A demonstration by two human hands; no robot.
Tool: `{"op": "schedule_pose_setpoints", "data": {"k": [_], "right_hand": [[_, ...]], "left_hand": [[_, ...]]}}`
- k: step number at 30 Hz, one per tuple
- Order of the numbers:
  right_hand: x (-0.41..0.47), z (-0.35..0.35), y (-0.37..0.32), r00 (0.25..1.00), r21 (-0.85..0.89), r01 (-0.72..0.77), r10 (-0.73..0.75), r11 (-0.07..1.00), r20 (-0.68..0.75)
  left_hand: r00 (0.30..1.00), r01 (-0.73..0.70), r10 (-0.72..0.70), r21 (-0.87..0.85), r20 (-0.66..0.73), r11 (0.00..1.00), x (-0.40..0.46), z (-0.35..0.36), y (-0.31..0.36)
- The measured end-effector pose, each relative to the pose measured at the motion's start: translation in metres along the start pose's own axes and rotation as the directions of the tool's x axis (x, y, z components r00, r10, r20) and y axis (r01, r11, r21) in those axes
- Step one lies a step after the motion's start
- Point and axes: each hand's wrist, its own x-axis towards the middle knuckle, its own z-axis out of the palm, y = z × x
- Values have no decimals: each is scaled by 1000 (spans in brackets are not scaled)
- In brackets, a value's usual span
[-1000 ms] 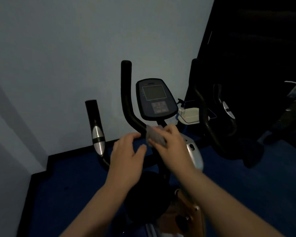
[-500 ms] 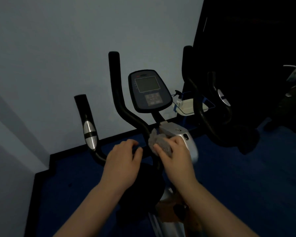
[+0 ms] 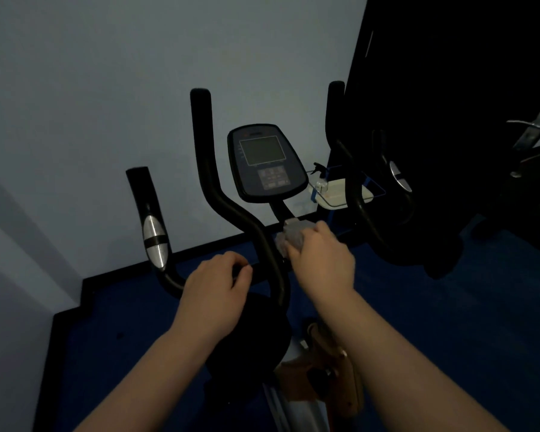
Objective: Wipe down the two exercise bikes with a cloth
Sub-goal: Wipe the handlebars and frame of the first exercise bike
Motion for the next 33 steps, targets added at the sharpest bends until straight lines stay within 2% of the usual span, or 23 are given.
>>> {"op": "schedule_pose_setpoints", "data": {"k": [5,10,14,17,18,20,22,23,25,28,30,33], "right_hand": [[-25,3,11,998,41,63,-63,997,-6],[3,6,-6,1000,-31,5,-6,999,-21],[-12,5,6,994,2,108,-108,994,-4],[1,-6,18,988,3,145,-145,989,61],[9,-10,15,992,63,99,-104,993,69],[24,-18,3,1000,304,25,-20,952,-19],[23,-22,-11,986,454,139,-82,880,-143],[18,-20,-18,970,435,239,-201,868,-134],[1,-10,-21,882,318,461,-467,828,-63],[-3,-2,1,716,232,682,-698,694,-16],[6,-7,13,612,212,758,-785,617,96],[17,-14,3,560,255,758,-799,601,219]], "left_hand": [[1000,12,-12,-35,-20,999,-2,-2,-1],[1000,3,-3,6,-22,1000,-1,-1,0],[1000,0,0,4,-26,1000,-2,-2,0],[1000,5,-5,8,-16,1000,-1,-2,1],[1000,3,-3,12,-12,1000,-1,-1,1],[999,2,-3,-23,-41,1000,-3,-2,1],[991,-18,3,-112,-133,994,-6,-4,2],[980,-42,5,-181,-197,983,-9,-5,2],[940,-98,-18,-321,-340,942,-17,-8,-3],[871,-105,-84,-352,-484,930,-29,-17,-23],[859,-115,-54,-294,-509,949,-33,-23,-38],[885,-139,29,-204,-464,969,-29,-34,-56]]}}
